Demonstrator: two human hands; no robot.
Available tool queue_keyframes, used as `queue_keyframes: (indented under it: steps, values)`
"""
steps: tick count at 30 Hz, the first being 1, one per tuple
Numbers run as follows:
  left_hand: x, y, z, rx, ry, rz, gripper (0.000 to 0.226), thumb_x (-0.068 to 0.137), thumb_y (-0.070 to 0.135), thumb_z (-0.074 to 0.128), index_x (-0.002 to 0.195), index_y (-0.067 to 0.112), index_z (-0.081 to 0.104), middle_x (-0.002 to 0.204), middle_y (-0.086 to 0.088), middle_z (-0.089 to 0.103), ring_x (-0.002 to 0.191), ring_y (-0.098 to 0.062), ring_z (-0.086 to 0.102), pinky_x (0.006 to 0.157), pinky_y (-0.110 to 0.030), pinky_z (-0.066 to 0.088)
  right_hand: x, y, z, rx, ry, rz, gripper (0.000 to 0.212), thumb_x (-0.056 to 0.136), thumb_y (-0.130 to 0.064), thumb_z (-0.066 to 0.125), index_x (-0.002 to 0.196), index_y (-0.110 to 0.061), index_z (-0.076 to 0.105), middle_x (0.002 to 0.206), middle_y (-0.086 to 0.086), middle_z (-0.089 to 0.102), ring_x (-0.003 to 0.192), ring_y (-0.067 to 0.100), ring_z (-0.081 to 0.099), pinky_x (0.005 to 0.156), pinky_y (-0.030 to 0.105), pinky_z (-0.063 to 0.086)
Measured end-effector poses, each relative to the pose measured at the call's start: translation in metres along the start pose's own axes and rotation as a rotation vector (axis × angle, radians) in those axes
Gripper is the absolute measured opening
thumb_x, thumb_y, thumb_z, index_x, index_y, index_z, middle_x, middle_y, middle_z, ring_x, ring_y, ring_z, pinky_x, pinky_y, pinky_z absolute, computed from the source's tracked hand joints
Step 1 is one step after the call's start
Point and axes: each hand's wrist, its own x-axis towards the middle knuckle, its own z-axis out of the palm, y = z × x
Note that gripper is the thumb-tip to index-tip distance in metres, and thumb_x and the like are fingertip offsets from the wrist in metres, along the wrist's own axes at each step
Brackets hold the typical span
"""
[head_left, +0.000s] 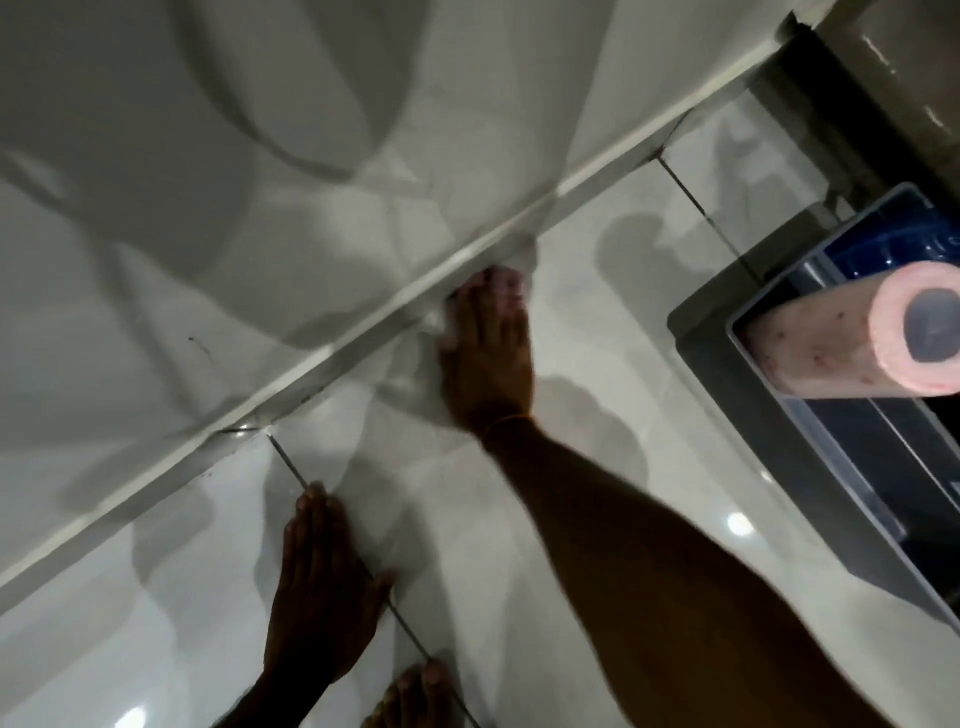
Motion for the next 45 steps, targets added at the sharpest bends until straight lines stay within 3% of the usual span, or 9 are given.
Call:
queue_keyframes:
  steps: [10, 14, 17, 23, 26, 31, 35, 40, 45]
  values:
    - [-0.001, -0.007, -0.003, 0.093, -0.079, 0.039, 0.099, 0.102, 0.070, 0.027, 0.167, -0.001, 0.005, 0.177, -0.029, -0.005, 0.166, -0.040, -0.007, 0.134, -0.058, 0.015, -0.093, -0.100, 0.044, -0.010, -0.314, -0.564, 0.066, 0.106, -0.038, 0.049, 0.167, -0.018, 0.032, 0.178, 0.008, 0.026, 0.169, 0.032, 0.012, 0.138, 0.048, 0.013]
    - [-0.002, -0.006, -0.002, 0.045, -0.049, 0.008, 0.100, 0.101, 0.071, 0.021, 0.167, -0.003, 0.003, 0.176, -0.029, -0.003, 0.167, -0.038, -0.008, 0.135, -0.055, 0.012, -0.083, -0.089, 0.039, -0.064, -0.287, -0.817, 0.059, 0.108, -0.027, 0.041, 0.166, -0.019, 0.035, 0.176, 0.004, 0.033, 0.167, 0.030, 0.021, 0.138, 0.042, 0.006]
    - [-0.002, 0.000, -0.003, 0.014, 0.012, -0.003, 0.103, 0.100, 0.069, 0.027, 0.165, -0.008, 0.004, 0.177, -0.028, -0.006, 0.166, -0.041, -0.005, 0.134, -0.054, 0.013, -0.049, -0.057, 0.022, -0.058, -0.299, -0.876, 0.063, 0.105, -0.015, 0.049, 0.166, -0.015, 0.034, 0.175, 0.009, 0.035, 0.165, 0.033, 0.025, 0.138, 0.045, 0.015]
    - [-0.001, 0.001, -0.003, -0.020, 0.017, 0.007, 0.106, 0.100, 0.073, 0.021, 0.164, -0.009, 0.001, 0.177, -0.027, -0.008, 0.166, -0.044, -0.004, 0.134, -0.055, 0.010, 0.020, 0.055, -0.032, -0.134, -0.211, -0.676, 0.056, 0.111, -0.016, 0.038, 0.167, -0.015, 0.033, 0.176, 0.013, 0.030, 0.166, 0.037, 0.022, 0.136, 0.049, 0.022]
    - [-0.001, 0.002, -0.005, -0.041, 0.019, 0.011, 0.105, 0.100, 0.073, 0.021, 0.165, -0.006, -0.003, 0.178, -0.025, -0.009, 0.166, -0.041, -0.005, 0.135, -0.045, -0.002, 0.054, 0.101, -0.061, -0.098, -0.137, -0.415, 0.059, 0.106, -0.007, 0.046, 0.165, -0.009, 0.036, 0.174, 0.020, 0.030, 0.165, 0.045, 0.021, 0.136, 0.053, 0.022]
    - [-0.001, 0.010, -0.018, -0.110, 0.032, -0.008, 0.106, 0.100, 0.074, 0.017, 0.165, -0.008, 0.003, 0.176, -0.030, -0.001, 0.165, -0.038, -0.004, 0.134, -0.038, -0.007, 0.121, 0.143, -0.092, -0.047, -0.083, 0.139, 0.066, 0.107, -0.019, 0.035, 0.170, -0.007, 0.016, 0.180, 0.017, 0.011, 0.168, 0.041, 0.002, 0.139, 0.055, 0.004]
    - [0.001, 0.015, -0.027, -0.118, 0.054, 0.004, 0.108, 0.100, 0.073, 0.013, 0.157, -0.018, 0.021, 0.168, -0.038, 0.017, 0.158, -0.043, 0.010, 0.131, -0.034, -0.005, 0.167, 0.146, -0.099, -0.135, -0.111, 0.352, 0.073, 0.111, -0.028, 0.035, 0.168, 0.001, 0.002, 0.178, 0.025, 0.001, 0.166, 0.047, -0.003, 0.136, 0.059, -0.007]
    - [0.000, 0.010, -0.025, -0.099, -0.030, -0.003, 0.106, 0.100, 0.072, 0.009, 0.161, -0.014, 0.011, 0.173, -0.034, 0.004, 0.163, -0.041, 0.000, 0.133, -0.036, -0.011, 0.142, 0.128, -0.081, -0.227, -0.089, 0.252, 0.076, 0.108, -0.029, 0.036, 0.168, 0.004, 0.003, 0.178, 0.028, -0.002, 0.165, 0.051, -0.004, 0.137, 0.061, -0.002]
    - [-0.001, 0.008, -0.019, -0.073, -0.039, -0.013, 0.103, 0.100, 0.073, 0.011, 0.165, -0.004, -0.004, 0.177, -0.024, -0.014, 0.166, -0.036, -0.013, 0.134, -0.042, -0.009, 0.047, 0.038, -0.028, -0.107, -0.026, 0.186, 0.073, 0.108, -0.034, 0.038, 0.170, -0.006, 0.012, 0.179, 0.022, 0.002, 0.166, 0.049, -0.004, 0.138, 0.052, 0.003]
